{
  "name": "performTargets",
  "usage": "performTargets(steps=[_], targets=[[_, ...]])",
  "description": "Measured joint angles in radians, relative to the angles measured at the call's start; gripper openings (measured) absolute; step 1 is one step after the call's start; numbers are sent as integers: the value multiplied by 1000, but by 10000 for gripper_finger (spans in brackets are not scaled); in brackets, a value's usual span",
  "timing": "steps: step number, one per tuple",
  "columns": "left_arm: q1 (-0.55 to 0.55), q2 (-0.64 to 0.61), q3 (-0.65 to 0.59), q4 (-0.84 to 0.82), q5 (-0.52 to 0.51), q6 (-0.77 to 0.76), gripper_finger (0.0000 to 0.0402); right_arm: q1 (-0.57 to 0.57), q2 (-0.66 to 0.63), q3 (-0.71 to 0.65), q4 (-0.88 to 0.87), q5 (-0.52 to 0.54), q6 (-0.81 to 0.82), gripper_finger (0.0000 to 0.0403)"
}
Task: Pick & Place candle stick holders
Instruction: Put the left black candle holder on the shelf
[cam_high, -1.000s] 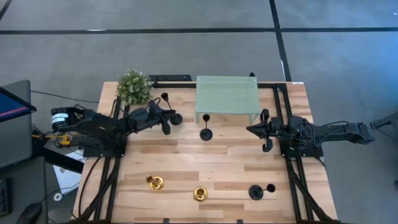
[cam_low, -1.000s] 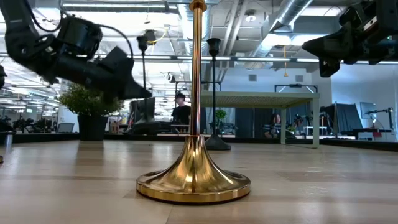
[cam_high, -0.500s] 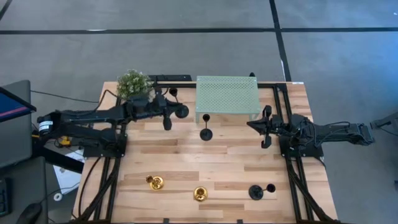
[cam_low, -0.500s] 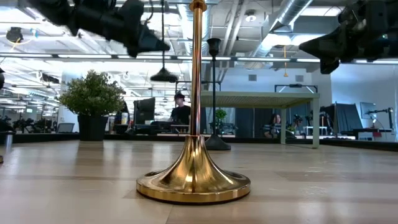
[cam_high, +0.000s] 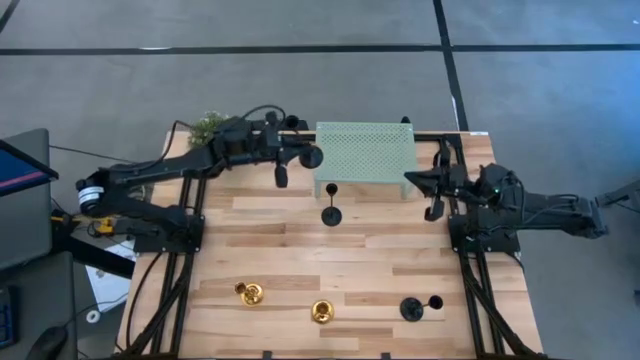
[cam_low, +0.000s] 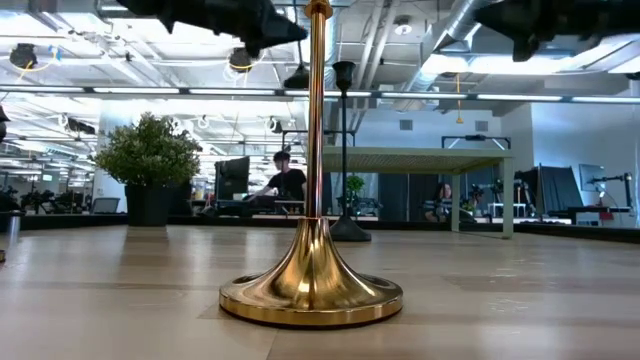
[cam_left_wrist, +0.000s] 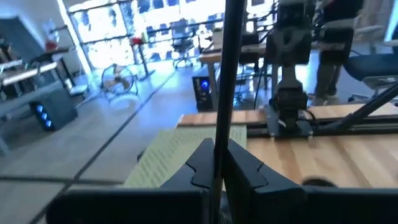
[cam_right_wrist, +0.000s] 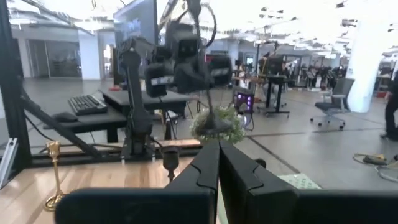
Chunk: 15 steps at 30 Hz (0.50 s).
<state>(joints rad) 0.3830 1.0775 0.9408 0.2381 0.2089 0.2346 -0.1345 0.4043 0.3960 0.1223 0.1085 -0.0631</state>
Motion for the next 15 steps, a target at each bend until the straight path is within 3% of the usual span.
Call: performTargets(steps=[5, 15], targets=[[21, 116, 104, 1, 130, -4, 14, 2, 93, 61, 9, -11, -46, 0], [23, 335, 319, 1, 295, -14, 14, 0, 252, 175, 120, -35, -155, 0]])
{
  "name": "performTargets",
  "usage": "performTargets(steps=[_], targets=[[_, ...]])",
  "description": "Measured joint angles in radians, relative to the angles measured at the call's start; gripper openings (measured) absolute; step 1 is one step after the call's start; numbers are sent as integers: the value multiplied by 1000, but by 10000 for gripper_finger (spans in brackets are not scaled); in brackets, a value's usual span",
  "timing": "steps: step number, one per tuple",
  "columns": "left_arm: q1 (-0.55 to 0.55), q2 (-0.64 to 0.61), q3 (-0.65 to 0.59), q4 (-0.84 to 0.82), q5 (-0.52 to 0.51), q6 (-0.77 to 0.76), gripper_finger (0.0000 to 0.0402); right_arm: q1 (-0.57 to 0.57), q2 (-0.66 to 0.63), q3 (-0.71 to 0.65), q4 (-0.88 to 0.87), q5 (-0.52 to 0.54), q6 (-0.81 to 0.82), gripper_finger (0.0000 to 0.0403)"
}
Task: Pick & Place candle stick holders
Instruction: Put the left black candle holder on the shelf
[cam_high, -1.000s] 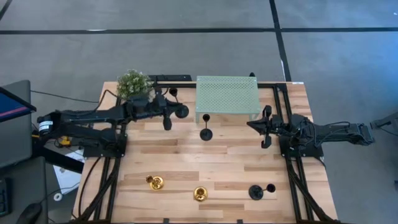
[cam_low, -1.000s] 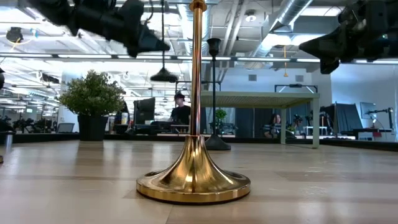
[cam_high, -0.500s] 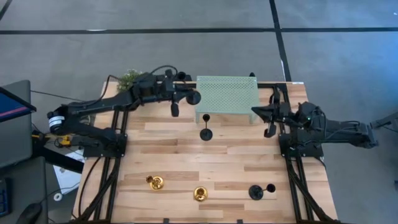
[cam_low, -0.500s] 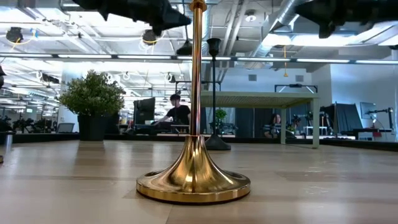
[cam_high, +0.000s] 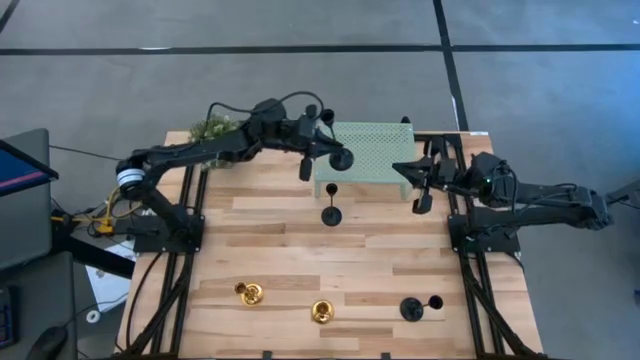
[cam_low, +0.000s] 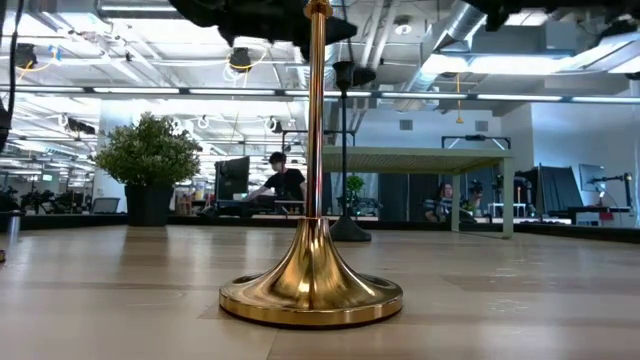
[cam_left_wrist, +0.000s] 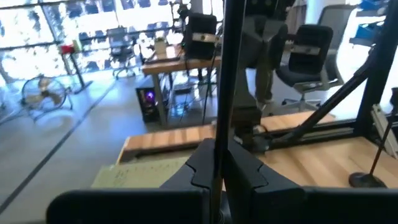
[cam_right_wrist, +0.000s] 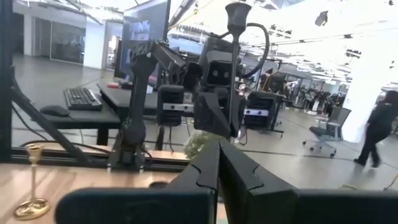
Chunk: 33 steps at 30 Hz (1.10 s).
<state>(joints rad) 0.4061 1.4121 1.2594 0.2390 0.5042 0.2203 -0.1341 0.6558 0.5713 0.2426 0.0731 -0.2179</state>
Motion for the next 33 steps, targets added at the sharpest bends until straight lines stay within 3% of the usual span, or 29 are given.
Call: performTargets(steps=[9, 18, 23, 27, 33], targets=[[-3, 58, 51, -16, 52, -19, 14, 0, 136, 104, 61, 2, 6, 16], [-18, 53, 51, -20, 68, -19, 14, -8, 380, 224, 168, 37, 9, 150], [-22, 51, 51, -23, 68, -19, 14, -21, 493, 304, 175, 34, 9, 195], [-22, 51, 51, -23, 67, -19, 14, -20, 570, 366, 173, 32, 9, 202], [-22, 51, 51, -29, 66, -19, 14, -33, 629, 420, 174, 32, 9, 174]])
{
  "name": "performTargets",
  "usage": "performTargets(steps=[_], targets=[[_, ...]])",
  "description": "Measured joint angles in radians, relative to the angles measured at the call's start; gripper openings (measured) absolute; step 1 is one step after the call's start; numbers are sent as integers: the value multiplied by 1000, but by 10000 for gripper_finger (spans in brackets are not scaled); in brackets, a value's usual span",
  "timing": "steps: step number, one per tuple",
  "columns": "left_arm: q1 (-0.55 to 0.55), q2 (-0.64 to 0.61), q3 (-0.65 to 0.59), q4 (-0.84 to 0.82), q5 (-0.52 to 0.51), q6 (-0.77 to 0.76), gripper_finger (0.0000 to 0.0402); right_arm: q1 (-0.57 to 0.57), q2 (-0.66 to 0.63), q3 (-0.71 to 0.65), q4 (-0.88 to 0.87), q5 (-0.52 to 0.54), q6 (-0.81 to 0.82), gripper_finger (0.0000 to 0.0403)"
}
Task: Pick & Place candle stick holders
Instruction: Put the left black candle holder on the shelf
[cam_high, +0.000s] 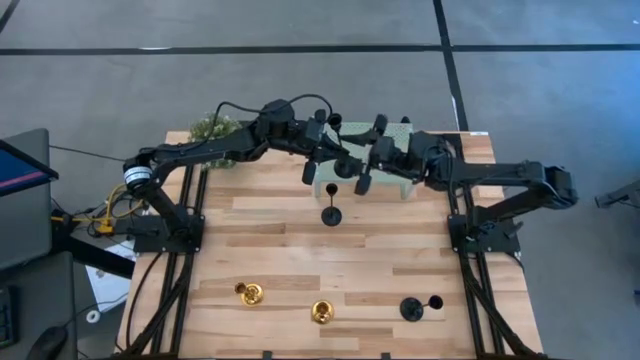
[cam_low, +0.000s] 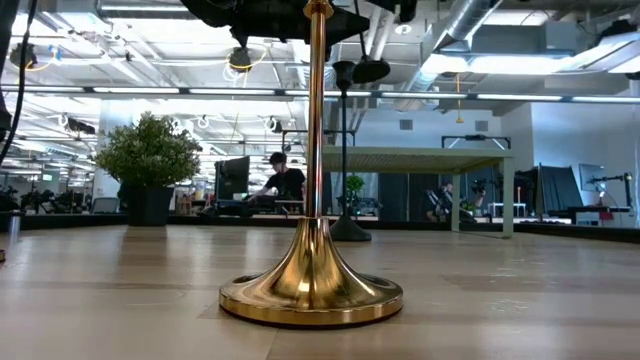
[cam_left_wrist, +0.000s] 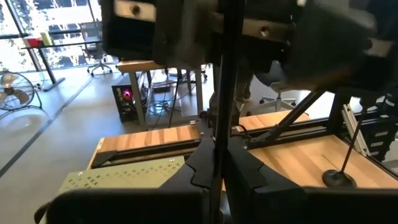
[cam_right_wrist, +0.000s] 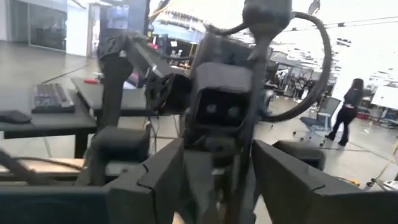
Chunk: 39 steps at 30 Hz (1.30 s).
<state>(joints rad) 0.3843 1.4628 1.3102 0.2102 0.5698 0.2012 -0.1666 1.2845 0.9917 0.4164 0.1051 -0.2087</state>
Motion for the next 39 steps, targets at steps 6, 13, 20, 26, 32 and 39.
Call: performTargets(steps=[6, 13, 20, 26, 32, 39], targets=[[0, 0, 0, -1, 0, 0, 14, -14, 8, 8, -3, 0, 8, 107], [0, 0, 0, -2, -1, 6, 14, -26, 8, 8, -3, 0, 7, 11], [6, -12, 0, 0, -1, -1, 64, -32, -2, 8, -6, -6, -4, 5], [21, -27, 0, -12, -51, -25, 94, -38, -48, 8, -41, -3, -11, 3], [54, -72, 0, -53, -57, -27, 105, -81, -113, -25, -111, 1, 4, 1], [96, -170, -1, -206, -56, -25, 108, -175, -185, -174, 25, -2, 58, 1]])
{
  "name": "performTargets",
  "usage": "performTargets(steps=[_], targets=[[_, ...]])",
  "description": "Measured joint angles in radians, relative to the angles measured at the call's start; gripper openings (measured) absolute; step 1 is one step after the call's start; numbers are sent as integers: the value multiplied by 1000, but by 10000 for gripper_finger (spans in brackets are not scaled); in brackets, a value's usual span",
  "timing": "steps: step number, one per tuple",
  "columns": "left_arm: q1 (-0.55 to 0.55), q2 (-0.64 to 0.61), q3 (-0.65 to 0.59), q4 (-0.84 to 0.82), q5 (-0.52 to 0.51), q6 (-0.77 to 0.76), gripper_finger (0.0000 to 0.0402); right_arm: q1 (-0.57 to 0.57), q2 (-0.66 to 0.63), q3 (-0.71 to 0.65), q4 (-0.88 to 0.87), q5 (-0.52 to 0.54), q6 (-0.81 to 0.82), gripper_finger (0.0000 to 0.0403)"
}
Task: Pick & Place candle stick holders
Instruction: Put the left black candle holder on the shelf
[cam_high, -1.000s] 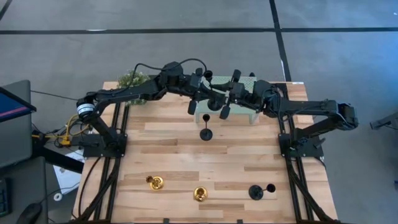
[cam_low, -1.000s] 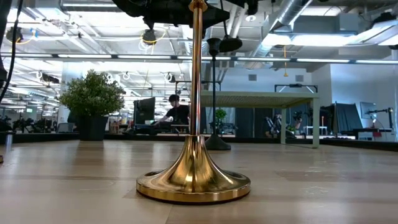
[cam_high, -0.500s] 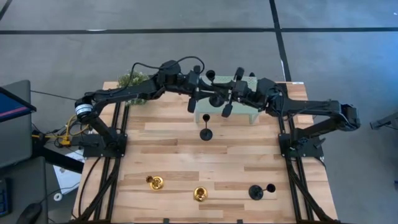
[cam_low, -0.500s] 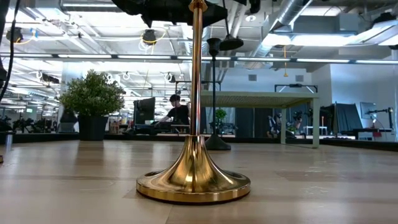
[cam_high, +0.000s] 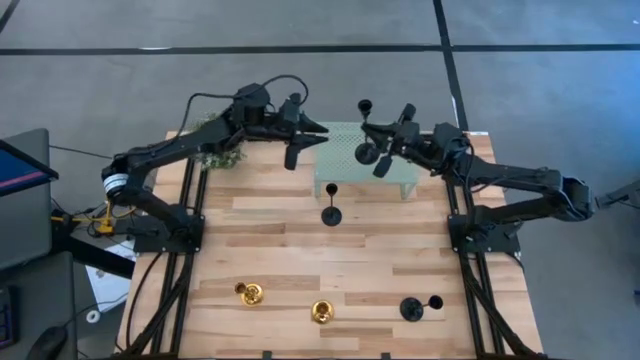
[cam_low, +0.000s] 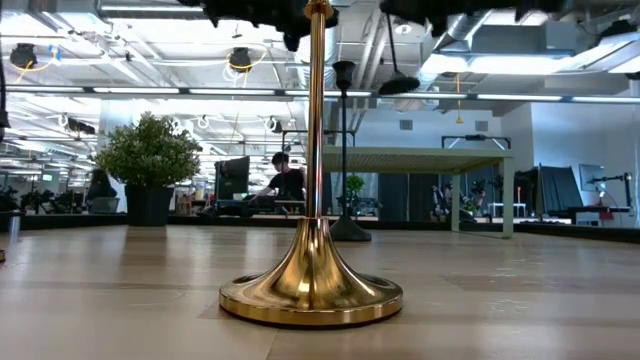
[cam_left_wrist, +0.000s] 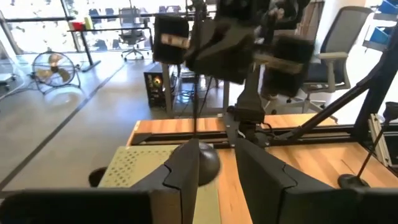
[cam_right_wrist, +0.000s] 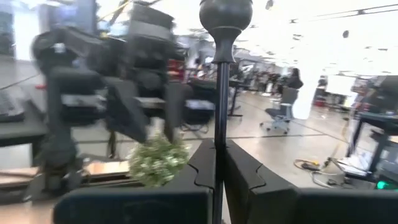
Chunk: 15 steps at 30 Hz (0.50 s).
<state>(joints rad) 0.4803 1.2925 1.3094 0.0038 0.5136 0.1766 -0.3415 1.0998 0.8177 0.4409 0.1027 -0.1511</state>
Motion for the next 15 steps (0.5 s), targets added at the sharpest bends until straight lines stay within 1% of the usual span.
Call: performTargets(steps=[2, 6, 10, 15], targets=[[11, -27, -1, -32, 0, 1, 108, -34, -14, -49, 64, -10, 26, 1], [31, -85, -44, -34, 1, 2, 108, -101, -18, -134, 179, -55, 95, 1], [45, -141, -111, -36, 0, 2, 108, -140, 31, -181, 260, -55, 139, 0], [57, -196, -180, -29, -13, 2, 108, -171, 117, -198, 393, -54, 180, 0]])
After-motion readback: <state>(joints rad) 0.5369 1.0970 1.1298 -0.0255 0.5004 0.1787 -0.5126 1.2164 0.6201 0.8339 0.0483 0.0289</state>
